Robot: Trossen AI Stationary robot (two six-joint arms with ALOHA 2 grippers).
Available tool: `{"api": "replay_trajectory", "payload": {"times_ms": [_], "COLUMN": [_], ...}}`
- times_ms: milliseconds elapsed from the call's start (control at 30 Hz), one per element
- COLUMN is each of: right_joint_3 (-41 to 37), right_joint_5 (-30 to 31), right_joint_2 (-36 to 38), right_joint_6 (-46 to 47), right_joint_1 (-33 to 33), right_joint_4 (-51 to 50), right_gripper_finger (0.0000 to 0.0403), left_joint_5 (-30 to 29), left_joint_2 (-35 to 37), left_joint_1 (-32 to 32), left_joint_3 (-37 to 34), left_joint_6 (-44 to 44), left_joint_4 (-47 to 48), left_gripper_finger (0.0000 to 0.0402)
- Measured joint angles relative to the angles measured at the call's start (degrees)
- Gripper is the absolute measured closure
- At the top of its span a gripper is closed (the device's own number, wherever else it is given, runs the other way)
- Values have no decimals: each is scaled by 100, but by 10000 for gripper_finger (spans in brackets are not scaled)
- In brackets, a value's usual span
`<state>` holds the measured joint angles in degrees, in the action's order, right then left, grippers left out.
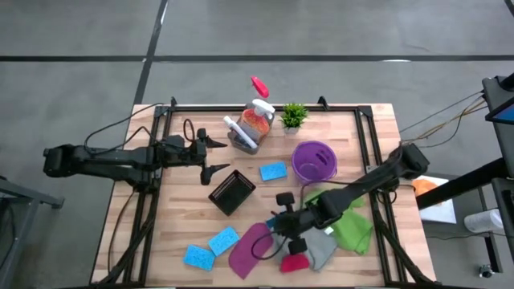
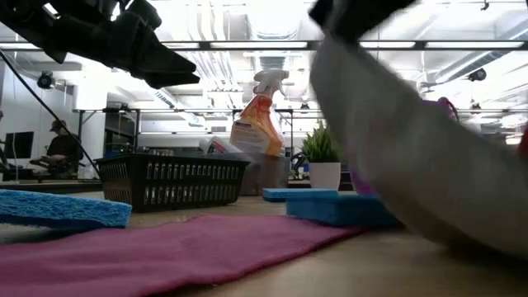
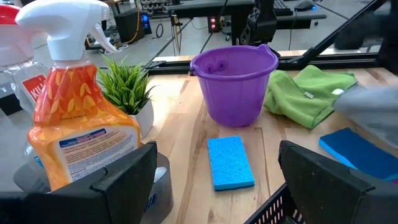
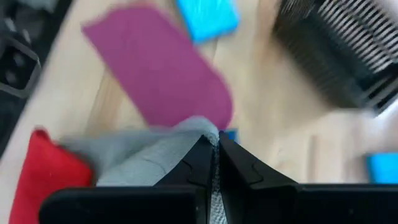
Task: Pick & Place Kitchen Items
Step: Put the gray microfiber cloth into the violet bucket
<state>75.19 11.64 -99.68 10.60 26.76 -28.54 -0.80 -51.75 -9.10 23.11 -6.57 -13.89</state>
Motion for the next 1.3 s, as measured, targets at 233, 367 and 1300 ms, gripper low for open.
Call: {"api": "replay_trajectory", "payload": {"times_ms": [233,367,1300], "right_joint_3": [-170,-492,-3990], "right_joint_5": [227,218,1729], "right_joint_2": [734,1128,3206], "right_joint_6": [-754,-1214,-2503], "right_joint_1": [9,8,-363], "right_joint_4": [1079,1886,7276], "right_gripper_finger": [385,385,385], "left_joint_5": [0,0,0], "left_joint_2": [2,1,0], "left_joint_1": [1,0,0], "left_joint_3": [0,0,-42], "left_joint_6": [0,13,81], "left_joint_4": [-4,-2,-4], "left_gripper_finger": [66,66,66]}}
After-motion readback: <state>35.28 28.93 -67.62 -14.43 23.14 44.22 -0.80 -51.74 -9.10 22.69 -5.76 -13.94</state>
